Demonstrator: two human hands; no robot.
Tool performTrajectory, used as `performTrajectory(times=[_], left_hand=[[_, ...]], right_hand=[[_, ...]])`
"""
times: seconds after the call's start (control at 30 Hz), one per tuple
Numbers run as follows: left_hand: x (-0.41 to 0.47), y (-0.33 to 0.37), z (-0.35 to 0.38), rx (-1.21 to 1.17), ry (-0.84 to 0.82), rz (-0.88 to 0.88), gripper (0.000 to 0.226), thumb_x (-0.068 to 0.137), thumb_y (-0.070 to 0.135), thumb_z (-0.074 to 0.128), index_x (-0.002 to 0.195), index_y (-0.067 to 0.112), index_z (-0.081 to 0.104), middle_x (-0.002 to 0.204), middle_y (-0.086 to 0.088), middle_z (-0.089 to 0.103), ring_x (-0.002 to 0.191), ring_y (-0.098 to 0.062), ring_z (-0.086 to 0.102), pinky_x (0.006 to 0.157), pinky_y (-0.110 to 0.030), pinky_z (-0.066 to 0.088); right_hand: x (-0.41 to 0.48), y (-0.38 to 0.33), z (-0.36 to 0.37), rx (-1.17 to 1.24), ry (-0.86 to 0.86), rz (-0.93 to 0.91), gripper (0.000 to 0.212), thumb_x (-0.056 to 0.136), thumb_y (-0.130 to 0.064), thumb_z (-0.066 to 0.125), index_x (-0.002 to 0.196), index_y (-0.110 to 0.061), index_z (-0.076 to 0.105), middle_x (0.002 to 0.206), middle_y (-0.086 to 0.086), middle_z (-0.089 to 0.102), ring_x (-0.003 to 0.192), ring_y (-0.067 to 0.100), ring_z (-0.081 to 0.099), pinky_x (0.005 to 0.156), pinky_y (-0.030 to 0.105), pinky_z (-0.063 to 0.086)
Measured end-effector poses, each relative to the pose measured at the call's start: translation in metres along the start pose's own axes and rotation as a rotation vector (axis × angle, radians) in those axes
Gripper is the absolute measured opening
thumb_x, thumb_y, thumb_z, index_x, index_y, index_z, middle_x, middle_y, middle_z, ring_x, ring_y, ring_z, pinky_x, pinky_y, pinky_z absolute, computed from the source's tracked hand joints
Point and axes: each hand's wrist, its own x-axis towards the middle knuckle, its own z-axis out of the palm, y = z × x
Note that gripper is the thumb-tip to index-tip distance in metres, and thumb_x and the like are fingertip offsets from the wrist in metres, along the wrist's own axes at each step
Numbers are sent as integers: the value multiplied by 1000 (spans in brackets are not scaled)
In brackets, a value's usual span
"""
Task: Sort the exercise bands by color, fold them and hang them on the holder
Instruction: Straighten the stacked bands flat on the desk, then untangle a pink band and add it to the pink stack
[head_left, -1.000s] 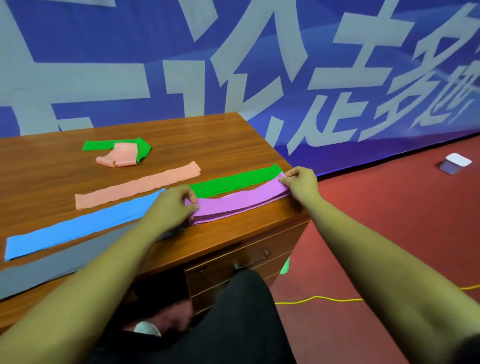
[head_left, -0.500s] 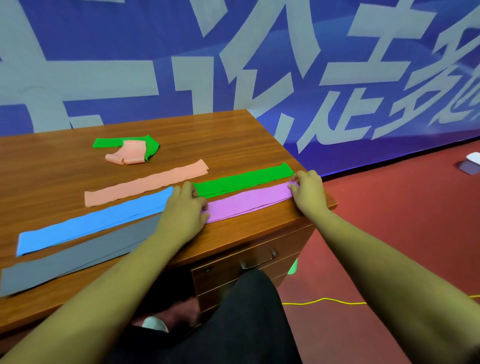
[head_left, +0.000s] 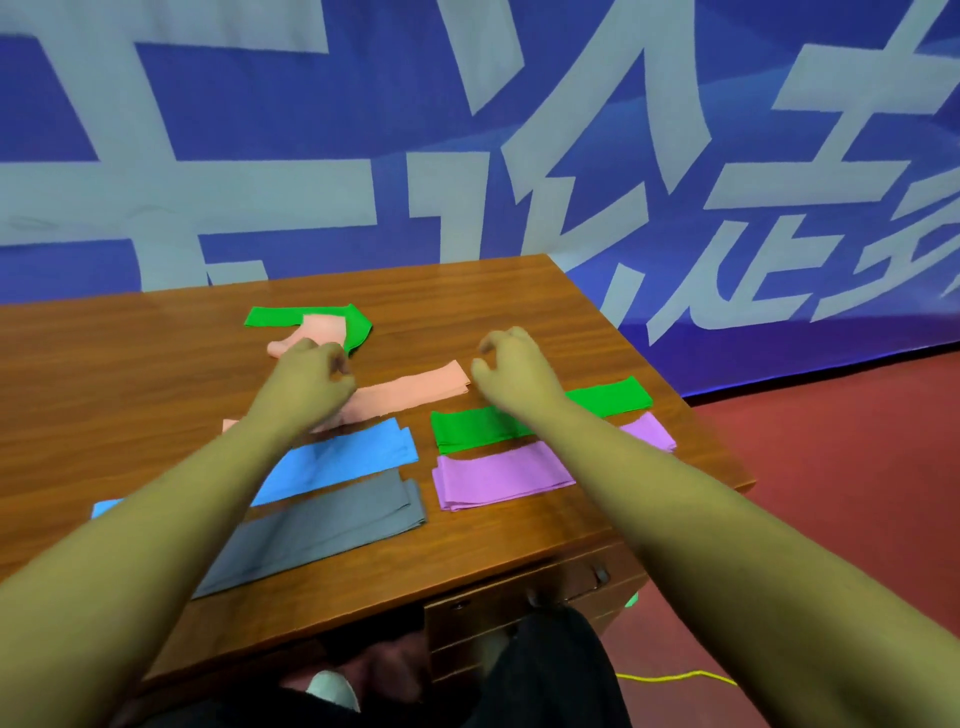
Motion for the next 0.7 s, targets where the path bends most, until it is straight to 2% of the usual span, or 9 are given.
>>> performTrajectory(times=[0.17, 0.27, 0.37, 0.43, 0.53, 0.63, 0.7], left_hand=[[39, -47, -3, 22, -7, -105, 20, 81, 16, 61, 100, 13, 66, 103, -15, 53, 105, -35, 52, 91, -39, 42], [58, -73, 2, 10, 29, -133, 27, 84, 17, 62, 111, 13, 64, 117, -14, 52, 115, -32, 50, 99, -39, 41], [75, -94, 8, -18, -2, -147, 36, 86, 22, 64, 121, 17, 60, 122, -13, 51, 116, -31, 51, 101, -39, 41], [84, -106, 13, -15, -30, -127, 33, 85, 23, 66, 117, 20, 63, 110, -11, 53, 112, -33, 52, 98, -38, 41], [90, -117, 18, 26, 0, -25, 13, 87, 23, 67, 99, 20, 71, 91, -2, 46, 103, -32, 51, 95, -38, 41], [94, -120, 13, -22, 61, 27, 7, 89, 25, 65, 92, 21, 70, 90, -2, 51, 99, -29, 52, 90, -41, 44], [97, -118, 4, -86, 134, 46, 7, 90, 22, 65, 92, 18, 70, 92, -3, 56, 95, -27, 55, 86, -38, 44]], right_hand=[[46, -49, 50, 8, -125, -59, 34, 87, -27, 55, 115, -9, 64, 117, 15, 58, 112, 34, 56, 98, 43, 46], [74, -71, 82, -3, -190, -101, 37, 88, -27, 56, 119, -8, 62, 120, 14, 58, 112, 31, 56, 98, 42, 46], [96, -88, 113, 11, -243, -166, 36, 86, -23, 61, 119, -9, 63, 114, 14, 59, 108, 31, 57, 95, 37, 46], [105, -96, 132, 0, -280, -207, 39, 84, -23, 65, 122, -14, 62, 118, 14, 59, 111, 31, 57, 98, 38, 45], [112, -97, 157, -45, -287, -254, 33, 83, -20, 66, 116, -17, 67, 115, 13, 60, 109, 31, 57, 99, 39, 44], [118, -95, 167, -50, -199, -251, 19, 84, -16, 63, 100, -19, 72, 105, 11, 58, 102, 31, 57, 94, 40, 47], [123, -98, 162, 25, -136, -217, 16, 86, -16, 62, 98, -19, 72, 105, 9, 56, 101, 27, 57, 93, 33, 45]])
